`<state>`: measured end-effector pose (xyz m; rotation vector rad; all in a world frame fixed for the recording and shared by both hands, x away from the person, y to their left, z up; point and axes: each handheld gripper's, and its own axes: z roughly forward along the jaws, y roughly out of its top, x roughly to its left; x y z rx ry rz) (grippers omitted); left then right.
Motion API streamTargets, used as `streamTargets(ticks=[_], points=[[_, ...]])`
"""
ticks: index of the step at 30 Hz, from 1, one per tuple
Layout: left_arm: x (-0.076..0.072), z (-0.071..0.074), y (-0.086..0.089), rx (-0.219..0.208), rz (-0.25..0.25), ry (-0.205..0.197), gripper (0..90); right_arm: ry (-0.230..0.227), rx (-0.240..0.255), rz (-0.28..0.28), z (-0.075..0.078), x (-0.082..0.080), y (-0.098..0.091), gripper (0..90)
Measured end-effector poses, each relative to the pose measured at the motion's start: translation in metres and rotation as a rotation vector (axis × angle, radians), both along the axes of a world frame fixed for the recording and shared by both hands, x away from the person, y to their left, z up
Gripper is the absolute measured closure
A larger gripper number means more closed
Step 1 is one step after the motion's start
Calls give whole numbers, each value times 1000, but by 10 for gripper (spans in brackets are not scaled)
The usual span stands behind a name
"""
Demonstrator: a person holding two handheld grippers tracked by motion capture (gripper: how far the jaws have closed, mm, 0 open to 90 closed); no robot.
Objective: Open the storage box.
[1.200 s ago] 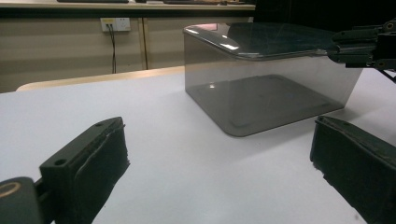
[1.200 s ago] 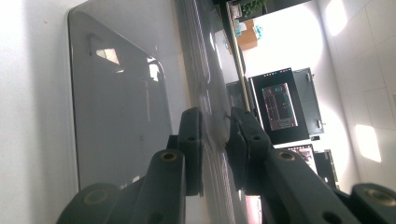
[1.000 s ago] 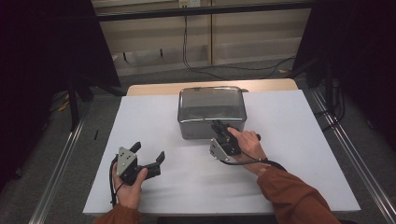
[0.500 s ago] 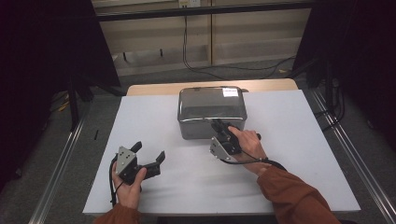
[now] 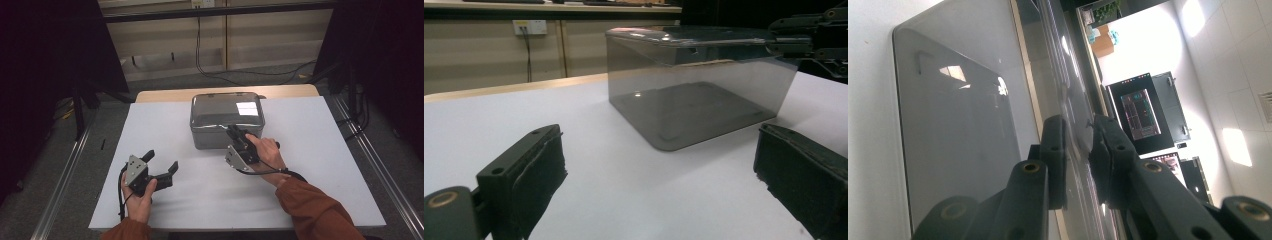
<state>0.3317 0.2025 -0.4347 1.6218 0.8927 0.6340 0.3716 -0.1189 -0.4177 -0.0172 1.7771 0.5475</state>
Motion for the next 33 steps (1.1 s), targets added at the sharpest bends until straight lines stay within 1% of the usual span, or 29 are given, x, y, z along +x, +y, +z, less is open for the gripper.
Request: streamTargets(ticks=[2, 4, 6, 7, 11, 12, 13, 14, 17, 19, 20, 21, 24, 25, 28, 29, 31, 32, 33], points=[[1, 0, -1, 4, 7, -10, 58, -1, -3, 2, 0, 0, 0, 764], [3, 1, -1, 9, 1, -4, 57, 0, 0, 2, 0, 0, 0, 763], [3, 1, -2, -4, -1, -3, 46, -1, -1, 3, 1, 0, 0, 764], [4, 1, -3, -23, -2, -1, 44, 1, 2, 3, 1, 0, 0, 763], [6, 4, -5, -36, -11, -12, 26, 0, 8, 4, 3, 1, 0, 763], [7, 5, -5, -28, -18, -13, 25, 2, 11, 5, 4, 1, 0, 764], [8, 5, -6, -34, -27, -13, 25, 2, 10, 6, 4, 1, 0, 763], [10, 6, -7, -26, -38, -17, 23, 3, 12, 5, 4, 1, 0, 764], [13, 8, -10, -22, -45, -21, 17, 5, 13, 5, 5, 2, 0, 763], [16, 10, -12, -35, -65, -19, 16, 7, 20, 3, 6, 2, 0, 763], [17, 10, -13, -26, -68, -17, 18, 3, 20, 4, 7, 2, 0, 763], [18, 11, -14, -13, -72, -26, 17, 4, 21, 7, 7, 2, 0, 763], [20, 12, -17, -19, -77, -27, 18, 4, 23, 7, 8, 2, 0, 764], [22, 13, -18, -10, -76, -33, 17, 5, 25, 7, 9, 3, 0, 764], [26, 15, -20, -16, -80, -29, 17, 7, 26, 8, 9, 3, 0, 764], [29, 17, -22, -3, -76, -36, 15, 8, 26, 7, 10, 3, -1, 764], [30, 18, -23, -8, -83, -30, 15, 10, 30, 5, 10, 2, -1, 764], [32, 18, -24, -18, -85, -29, 15, 9, 32, 4, 10, 3, -1, 764], [34, 19, -27, -8, -98, -24, 15, 10, 32, 7, 10, 3, -1, 763]])
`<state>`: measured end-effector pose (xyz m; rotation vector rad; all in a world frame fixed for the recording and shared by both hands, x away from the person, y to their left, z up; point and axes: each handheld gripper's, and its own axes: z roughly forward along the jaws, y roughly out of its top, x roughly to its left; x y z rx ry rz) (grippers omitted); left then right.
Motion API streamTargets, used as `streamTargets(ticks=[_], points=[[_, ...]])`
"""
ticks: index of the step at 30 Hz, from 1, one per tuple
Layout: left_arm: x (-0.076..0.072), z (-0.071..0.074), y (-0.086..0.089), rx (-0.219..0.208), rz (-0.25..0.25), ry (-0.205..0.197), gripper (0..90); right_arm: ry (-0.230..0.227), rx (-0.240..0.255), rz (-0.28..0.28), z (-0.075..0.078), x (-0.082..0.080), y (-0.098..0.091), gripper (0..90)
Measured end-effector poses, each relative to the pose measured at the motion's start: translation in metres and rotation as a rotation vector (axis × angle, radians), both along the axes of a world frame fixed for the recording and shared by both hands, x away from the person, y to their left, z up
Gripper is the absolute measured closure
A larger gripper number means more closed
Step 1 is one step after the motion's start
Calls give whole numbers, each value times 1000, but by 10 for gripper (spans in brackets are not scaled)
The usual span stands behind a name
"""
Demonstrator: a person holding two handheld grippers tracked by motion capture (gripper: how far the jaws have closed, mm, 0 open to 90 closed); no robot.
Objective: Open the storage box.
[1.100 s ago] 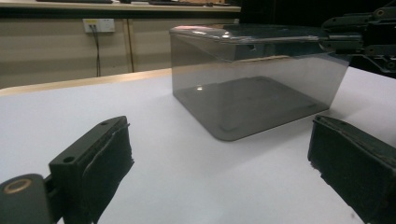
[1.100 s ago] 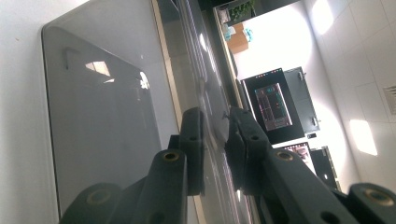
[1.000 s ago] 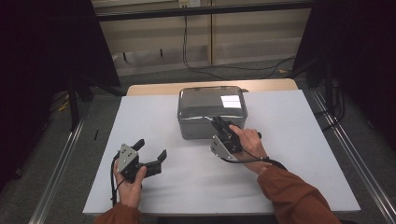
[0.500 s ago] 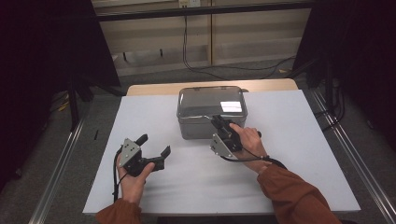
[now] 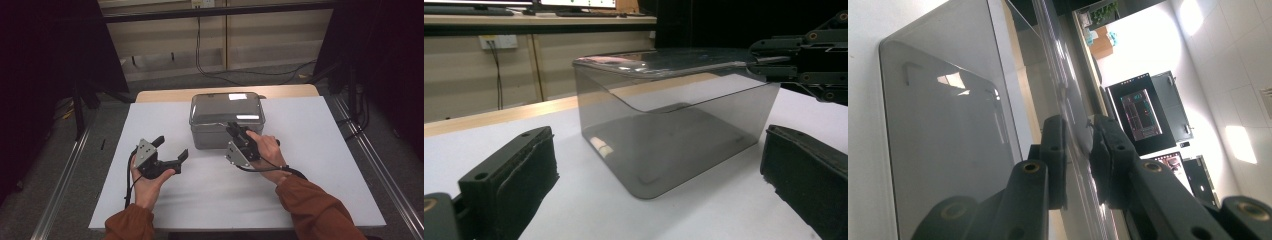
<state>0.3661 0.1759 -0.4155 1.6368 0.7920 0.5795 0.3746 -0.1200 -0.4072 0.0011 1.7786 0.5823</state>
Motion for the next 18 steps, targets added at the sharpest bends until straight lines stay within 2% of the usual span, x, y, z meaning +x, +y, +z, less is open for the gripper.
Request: streamTargets(ticks=[3, 4, 5, 6, 12, 13, 18], points=[[2, 1, -4, 6, -8, -11, 15, -2, 2, 3, 0, 0, 0, 764], [5, 3, -7, 3, -20, -34, 15, -4, 1, 4, 1, 1, 0, 764], [5, 3, -7, 3, -20, -34, 18, -4, 0, 4, 1, 1, 0, 764], [8, 5, -9, 17, -9, -51, 14, -3, 1, 3, 1, 1, 0, 764], [16, 7, -13, -7, -7, -46, 19, -2, 6, 5, 3, 1, 0, 764], [18, 7, -13, 2, -10, -48, 19, -3, 8, 6, 4, 2, 0, 765], [25, 6, -17, -5, -19, -52, 22, -7, 25, 2, 7, 2, 0, 766]])
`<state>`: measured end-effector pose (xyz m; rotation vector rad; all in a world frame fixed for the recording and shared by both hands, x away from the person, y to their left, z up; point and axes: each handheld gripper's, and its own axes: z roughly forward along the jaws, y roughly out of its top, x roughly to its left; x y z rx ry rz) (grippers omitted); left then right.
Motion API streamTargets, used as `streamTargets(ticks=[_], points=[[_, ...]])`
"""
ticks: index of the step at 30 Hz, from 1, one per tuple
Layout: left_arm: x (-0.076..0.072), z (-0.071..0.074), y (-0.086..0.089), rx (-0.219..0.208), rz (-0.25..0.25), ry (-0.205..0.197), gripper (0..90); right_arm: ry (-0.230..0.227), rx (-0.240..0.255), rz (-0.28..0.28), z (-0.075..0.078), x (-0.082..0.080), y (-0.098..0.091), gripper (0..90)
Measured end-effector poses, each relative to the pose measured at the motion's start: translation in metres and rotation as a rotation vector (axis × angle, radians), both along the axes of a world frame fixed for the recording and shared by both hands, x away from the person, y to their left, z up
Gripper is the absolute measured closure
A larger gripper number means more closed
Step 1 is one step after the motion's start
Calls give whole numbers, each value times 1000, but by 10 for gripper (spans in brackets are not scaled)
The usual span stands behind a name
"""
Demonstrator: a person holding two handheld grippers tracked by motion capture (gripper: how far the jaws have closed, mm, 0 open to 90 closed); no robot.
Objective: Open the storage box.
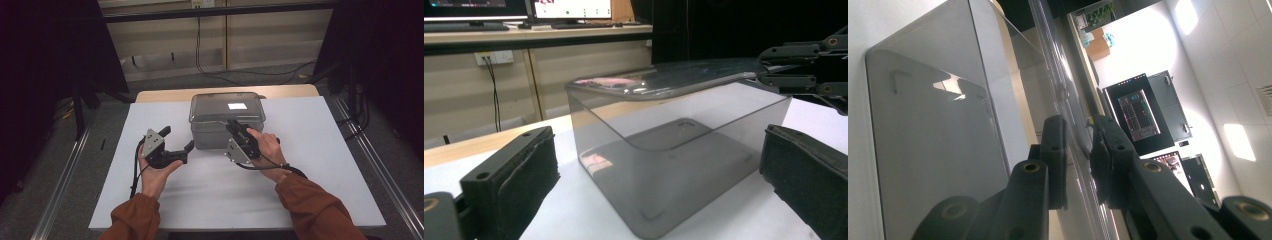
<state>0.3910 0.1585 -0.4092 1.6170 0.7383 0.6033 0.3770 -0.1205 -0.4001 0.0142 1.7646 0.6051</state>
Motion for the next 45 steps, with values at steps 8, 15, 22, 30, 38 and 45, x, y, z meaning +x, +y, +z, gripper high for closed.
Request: streamTargets(ticks=[8, 15, 22, 30, 38, 45], points=[[17, 2, -11, 28, -18, -17, 30, -2, 3, -1, 5, 2, 0, 770], [35, 2, -12, 14, -2, -24, 62, -15, 18, -4, 12, 4, 0, 775], [43, 6, -22, 18, -3, -34, 75, -22, 22, -5, 16, 6, 1, 779], [45, 3, -31, 58, -13, -72, 147, -16, 18, -12, 14, 5, 2, 776], [56, 2, -34, 77, 1, -80, 193, -17, 19, -8, 15, 6, 2, 775], [55, 5, -38, 94, -6, -117, 279, -5, 33, -7, 13, 6, 2, 764]])
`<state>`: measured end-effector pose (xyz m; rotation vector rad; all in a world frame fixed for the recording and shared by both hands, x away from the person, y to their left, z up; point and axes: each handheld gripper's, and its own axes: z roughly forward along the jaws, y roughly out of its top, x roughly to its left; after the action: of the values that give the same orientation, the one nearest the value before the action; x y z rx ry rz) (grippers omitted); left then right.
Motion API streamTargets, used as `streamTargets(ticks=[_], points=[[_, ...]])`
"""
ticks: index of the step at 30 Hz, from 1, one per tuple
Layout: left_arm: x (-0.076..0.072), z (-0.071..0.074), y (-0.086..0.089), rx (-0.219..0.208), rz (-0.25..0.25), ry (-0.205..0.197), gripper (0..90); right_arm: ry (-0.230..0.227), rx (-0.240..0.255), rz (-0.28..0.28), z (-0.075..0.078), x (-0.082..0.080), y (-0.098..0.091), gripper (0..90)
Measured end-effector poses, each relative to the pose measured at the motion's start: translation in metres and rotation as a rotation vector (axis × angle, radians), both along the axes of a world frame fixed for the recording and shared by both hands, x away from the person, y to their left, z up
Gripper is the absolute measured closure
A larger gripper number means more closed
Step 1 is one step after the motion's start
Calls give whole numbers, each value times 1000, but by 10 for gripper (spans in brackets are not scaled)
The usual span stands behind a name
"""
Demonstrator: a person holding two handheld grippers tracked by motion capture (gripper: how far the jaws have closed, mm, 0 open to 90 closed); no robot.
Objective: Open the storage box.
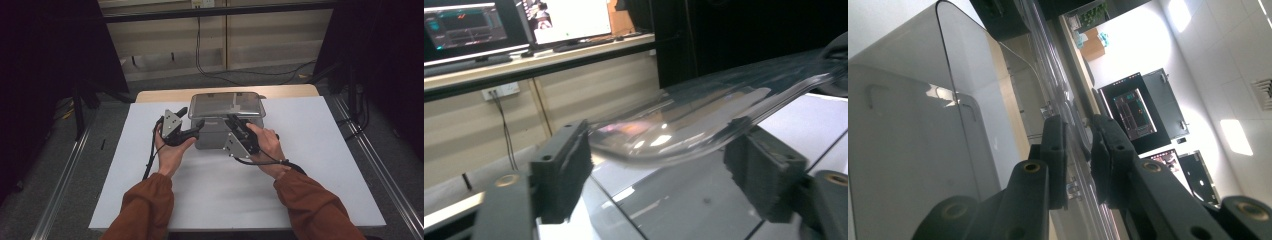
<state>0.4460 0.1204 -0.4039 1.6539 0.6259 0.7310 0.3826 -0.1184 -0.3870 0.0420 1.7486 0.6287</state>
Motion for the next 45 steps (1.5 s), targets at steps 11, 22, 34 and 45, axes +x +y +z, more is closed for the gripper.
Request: streamTargets(ticks=[11, 22, 34, 45], points=[[0, 0, 0, 4, -4, -13, 345, 105, 144, -7, -3, 7, -11, 583], [1, -3, -1, 9, 8, 3, 353, 238, 311, -25, -3, 10, -32, 328], [3, -2, 1, -9, 9, 9, 387, 343, 486, -68, 2, 20, -57, 172], [4, -2, 4, -20, 6, 13, 420, 413, 579, -103, -11, 27, -79, 90]])
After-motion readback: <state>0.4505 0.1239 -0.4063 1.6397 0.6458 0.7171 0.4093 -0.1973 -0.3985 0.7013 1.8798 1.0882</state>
